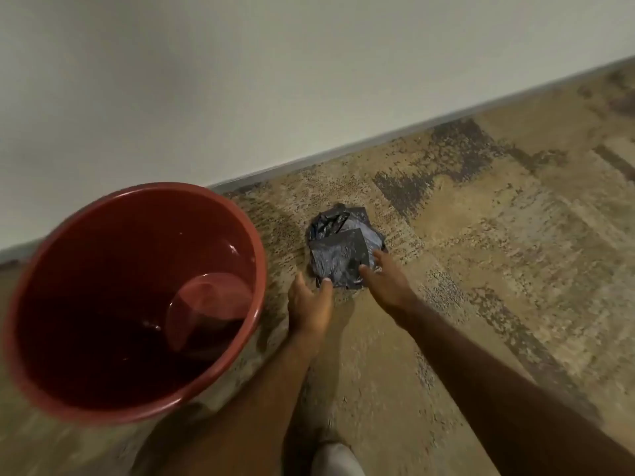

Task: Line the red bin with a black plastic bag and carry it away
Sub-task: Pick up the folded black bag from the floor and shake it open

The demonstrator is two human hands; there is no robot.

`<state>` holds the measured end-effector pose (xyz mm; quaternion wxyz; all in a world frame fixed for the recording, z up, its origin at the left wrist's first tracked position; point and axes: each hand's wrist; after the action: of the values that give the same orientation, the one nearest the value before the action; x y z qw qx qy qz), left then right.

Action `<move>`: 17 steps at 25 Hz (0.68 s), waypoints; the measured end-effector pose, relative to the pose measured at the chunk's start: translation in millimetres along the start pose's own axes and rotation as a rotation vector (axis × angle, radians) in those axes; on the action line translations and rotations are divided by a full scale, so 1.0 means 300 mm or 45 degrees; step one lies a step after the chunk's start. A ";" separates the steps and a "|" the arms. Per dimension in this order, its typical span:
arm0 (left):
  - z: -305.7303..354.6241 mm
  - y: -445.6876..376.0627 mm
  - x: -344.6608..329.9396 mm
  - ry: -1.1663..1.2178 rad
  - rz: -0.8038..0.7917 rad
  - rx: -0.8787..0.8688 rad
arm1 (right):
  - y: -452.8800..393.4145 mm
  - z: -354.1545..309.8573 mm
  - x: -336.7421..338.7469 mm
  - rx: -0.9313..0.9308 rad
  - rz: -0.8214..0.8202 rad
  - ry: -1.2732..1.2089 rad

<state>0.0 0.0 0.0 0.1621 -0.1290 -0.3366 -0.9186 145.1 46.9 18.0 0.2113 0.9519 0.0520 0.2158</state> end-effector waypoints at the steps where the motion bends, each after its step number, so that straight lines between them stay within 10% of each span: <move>1: -0.022 -0.027 -0.023 0.053 0.008 0.020 | -0.020 0.026 -0.016 -0.030 0.022 -0.054; 10: -0.051 -0.194 -0.136 0.689 -0.139 0.332 | -0.143 0.195 -0.068 -0.175 -0.022 -0.292; 17: 0.040 -0.093 -0.128 0.609 -0.262 0.095 | -0.054 0.076 -0.030 -0.166 -0.049 -0.338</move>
<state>26.0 36.2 -20.6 0.1473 0.1327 -0.3338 -0.9215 146.6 51.1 -10.9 0.2819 0.9551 0.0276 0.0867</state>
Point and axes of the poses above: each hand's wrist, its own y-axis away from the middle knuckle, its own x-axis out of the back of the hand, z = x × y, and after that the axes turned 1 degree about z, right-handed
